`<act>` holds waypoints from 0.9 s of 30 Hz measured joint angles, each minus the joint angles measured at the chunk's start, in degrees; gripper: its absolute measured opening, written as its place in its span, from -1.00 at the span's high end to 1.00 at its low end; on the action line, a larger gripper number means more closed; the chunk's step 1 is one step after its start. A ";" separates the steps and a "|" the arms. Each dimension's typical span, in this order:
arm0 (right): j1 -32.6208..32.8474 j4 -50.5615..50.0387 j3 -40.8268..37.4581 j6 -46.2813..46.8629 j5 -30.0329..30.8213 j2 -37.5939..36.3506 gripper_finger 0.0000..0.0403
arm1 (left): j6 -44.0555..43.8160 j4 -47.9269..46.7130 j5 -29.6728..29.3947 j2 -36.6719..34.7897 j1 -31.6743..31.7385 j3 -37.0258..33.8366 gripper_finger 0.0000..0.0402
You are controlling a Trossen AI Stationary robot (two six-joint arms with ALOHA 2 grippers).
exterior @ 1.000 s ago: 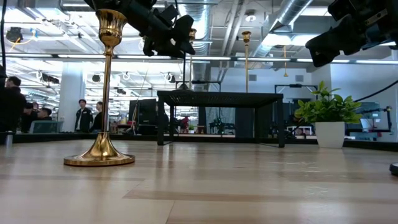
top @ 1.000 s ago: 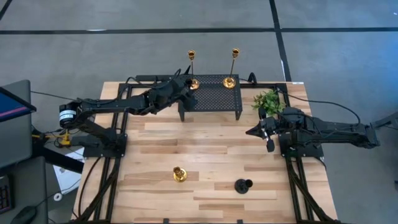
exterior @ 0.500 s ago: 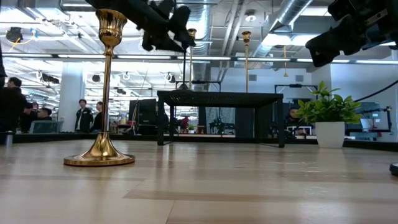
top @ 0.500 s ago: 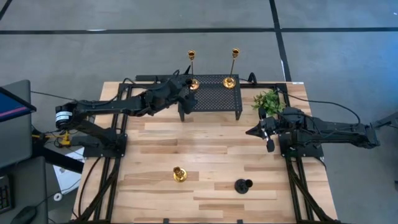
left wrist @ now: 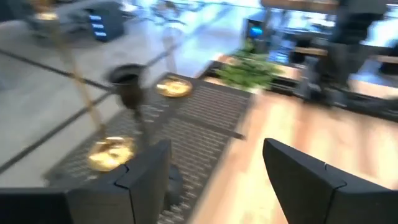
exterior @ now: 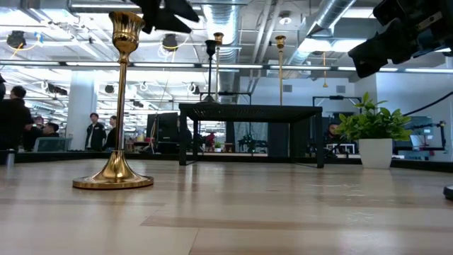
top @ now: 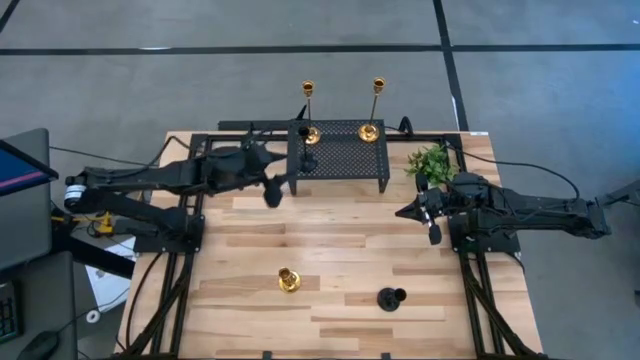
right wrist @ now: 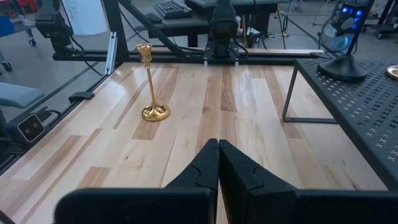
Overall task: Pick & Place candle stick holders
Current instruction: Put the gold candle holder on the shelf
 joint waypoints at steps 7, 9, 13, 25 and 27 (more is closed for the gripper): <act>0.00 0.26 0.00 0.02 -0.01 -0.01 1.00 | 0.15 -9.66 10.01 -2.26 -3.78 0.00 -0.13; 0.00 0.31 0.00 0.02 0.00 0.00 1.00 | 0.15 -13.01 11.50 -2.13 -4.67 -0.02 -0.08; 0.00 0.54 0.00 0.12 -0.01 -0.02 1.00 | 0.18 -16.96 11.84 -0.40 -5.69 -0.23 0.05; 0.00 1.18 0.00 2.04 0.00 -0.02 1.00 | 12.95 -15.06 13.86 -2.67 -5.68 -7.52 0.94; 0.00 1.36 -0.01 2.22 0.00 0.00 1.00 | 14.18 -15.14 15.53 -4.54 -5.68 -7.86 0.96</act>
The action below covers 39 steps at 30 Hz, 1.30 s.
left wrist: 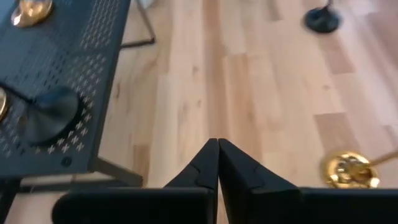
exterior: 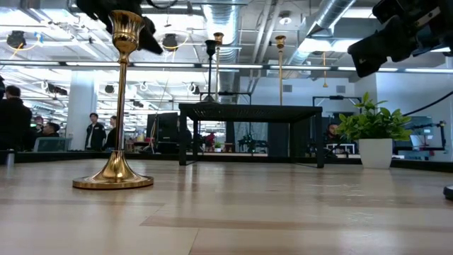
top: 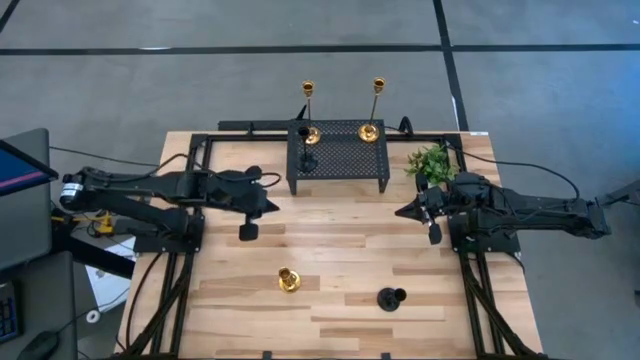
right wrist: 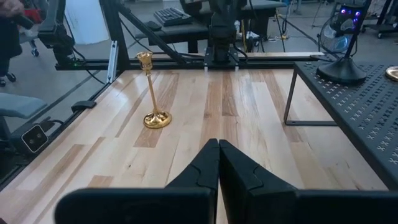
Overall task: Pick & Place candle stick holders
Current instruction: Put the gold candle holder on the shelf
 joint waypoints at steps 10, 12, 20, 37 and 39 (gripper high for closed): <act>0.00 2.94 -0.01 -0.23 0.02 1.64 1.00 | 2.61 10.12 7.36 -15.08 0.00 -12.68 0.97; 0.00 3.59 -0.02 -0.23 0.01 2.06 1.00 | 2.90 13.17 7.37 -18.82 0.00 -16.50 0.97; 0.00 5.77 -0.05 -0.23 0.02 2.72 1.00 | 3.01 15.89 14.39 -32.28 0.00 -27.27 0.97; 0.00 8.59 -0.03 -0.22 0.02 2.75 1.00 | 3.90 38.66 29.31 -35.00 0.00 -47.42 0.98; 0.00 8.61 -0.03 -0.06 0.02 2.75 1.00 | 4.04 38.60 29.31 -34.05 0.00 -47.42 0.97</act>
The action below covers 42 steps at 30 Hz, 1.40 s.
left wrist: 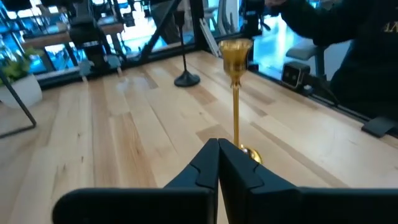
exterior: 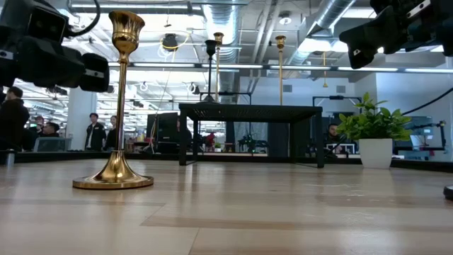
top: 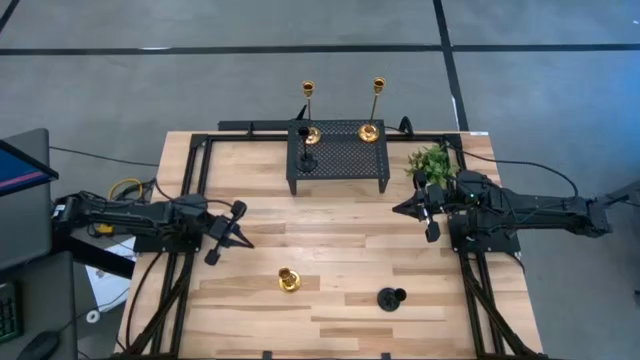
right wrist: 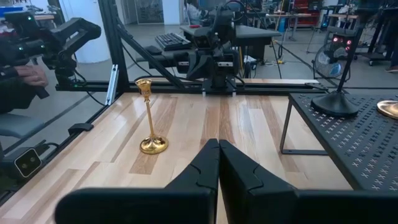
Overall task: Pick & Place candle stick holders
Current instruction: Put the gold candle holder on the shelf
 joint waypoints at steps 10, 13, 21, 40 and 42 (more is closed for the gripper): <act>0.00 -0.02 0.00 1.35 0.84 0.00 1.00 | 0.26 2.35 1.50 9.58 -0.04 0.02 0.97; 0.00 -0.01 0.00 1.33 3.03 0.00 1.00 | 4.51 7.04 5.59 12.96 -0.09 0.03 0.97; 0.00 0.00 0.00 1.85 4.96 0.00 1.00 | 12.94 14.38 5.95 21.94 -0.11 0.09 0.95; -0.01 -0.09 0.04 3.28 4.70 0.00 1.00 | 2.27 33.20 5.98 36.44 -0.09 0.11 0.42; -0.02 -0.07 0.04 3.28 4.70 0.00 1.00 | 0.96 35.79 5.97 38.72 -0.09 0.11 0.33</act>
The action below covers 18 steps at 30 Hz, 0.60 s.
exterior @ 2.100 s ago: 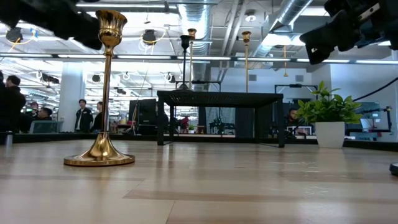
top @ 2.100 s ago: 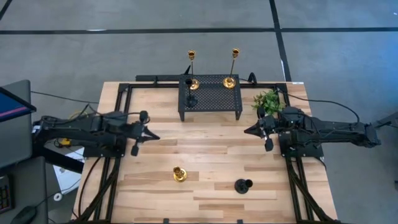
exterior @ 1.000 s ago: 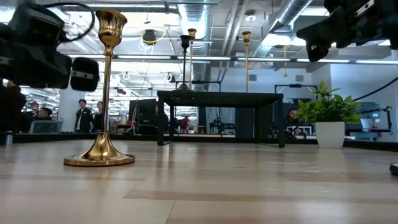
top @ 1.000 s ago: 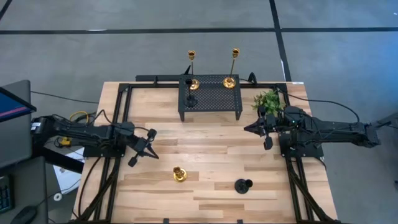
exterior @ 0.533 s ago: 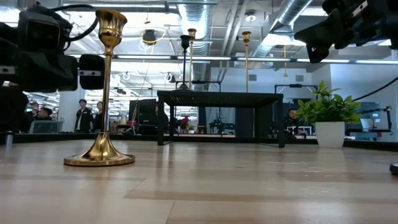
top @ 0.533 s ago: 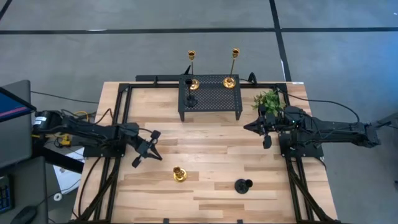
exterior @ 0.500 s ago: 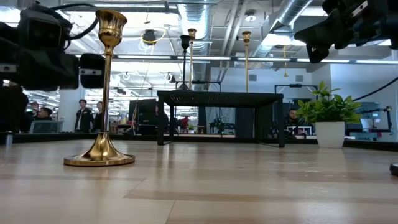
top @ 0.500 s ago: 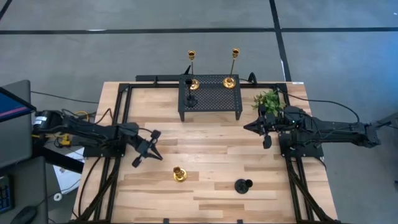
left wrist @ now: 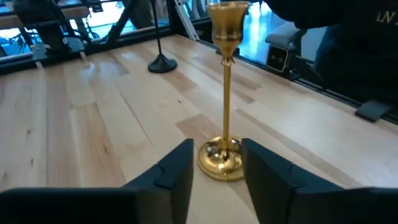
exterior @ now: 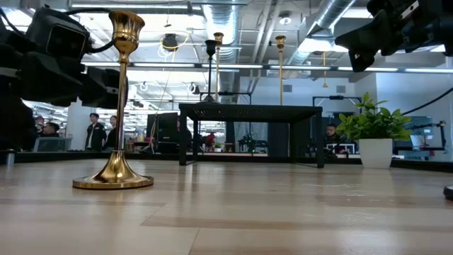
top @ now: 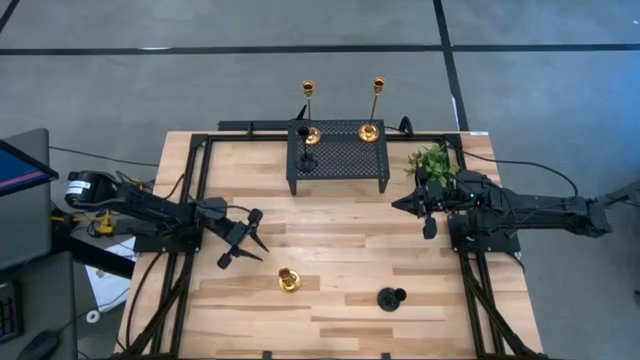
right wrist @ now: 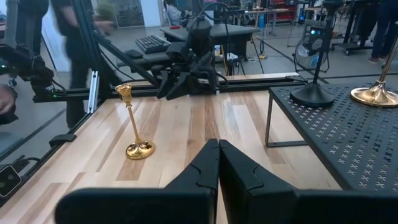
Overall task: Pick & Place candle stick holders
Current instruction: Put the gold candle holder on the shelf
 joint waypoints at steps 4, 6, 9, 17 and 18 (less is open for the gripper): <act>0.00 0.02 0.00 0.02 0.00 0.00 1.00 | -4.52 5.97 0.00 4.69 0.00 0.00 0.13; 0.02 0.02 0.00 0.00 0.00 0.00 1.00 | -5.96 7.94 0.03 7.25 -0.01 0.29 0.03; 0.02 0.02 0.00 0.02 -0.02 -0.02 1.00 | -7.55 8.05 0.04 11.03 -0.58 2.41 -0.08; 0.04 -0.11 0.00 2.41 -0.24 -0.02 1.00 | -7.19 8.14 -0.04 22.60 -4.29 11.13 -0.13; 0.04 -0.23 0.00 2.66 -0.28 0.00 1.00 | -7.19 8.21 0.00 23.58 -4.65 11.76 -0.12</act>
